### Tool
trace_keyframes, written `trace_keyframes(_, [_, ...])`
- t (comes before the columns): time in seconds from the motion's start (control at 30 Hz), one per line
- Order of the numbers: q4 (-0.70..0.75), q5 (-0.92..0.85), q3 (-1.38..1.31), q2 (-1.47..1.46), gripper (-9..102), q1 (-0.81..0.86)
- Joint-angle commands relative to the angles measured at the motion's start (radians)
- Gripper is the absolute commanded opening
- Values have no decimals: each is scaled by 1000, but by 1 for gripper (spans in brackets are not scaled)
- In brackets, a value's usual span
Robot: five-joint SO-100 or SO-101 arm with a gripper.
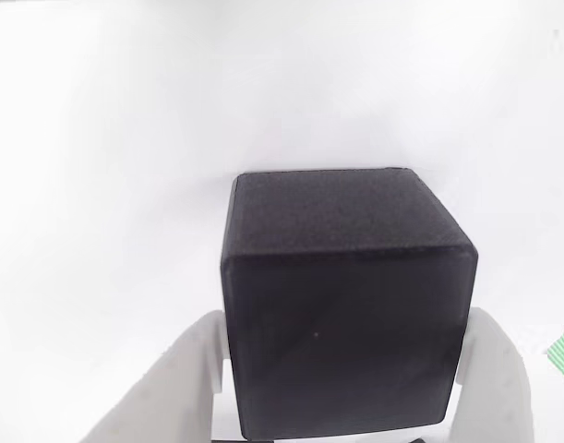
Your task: Stack 3 Blocks on the chosen place.
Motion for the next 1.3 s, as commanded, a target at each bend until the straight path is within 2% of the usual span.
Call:
trace_keyframes(0.0, [6,41,11,14,22,-32])
trace_keyframes(0.47, [-14,337,-64,20,22,-138])
trace_keyframes(0.87, [25,770,-227,66,22,-367])
trace_keyframes(1.03, [-34,871,-296,-14,22,-440])
trace_keyframes(1.27, [-129,992,-420,-199,22,-448])
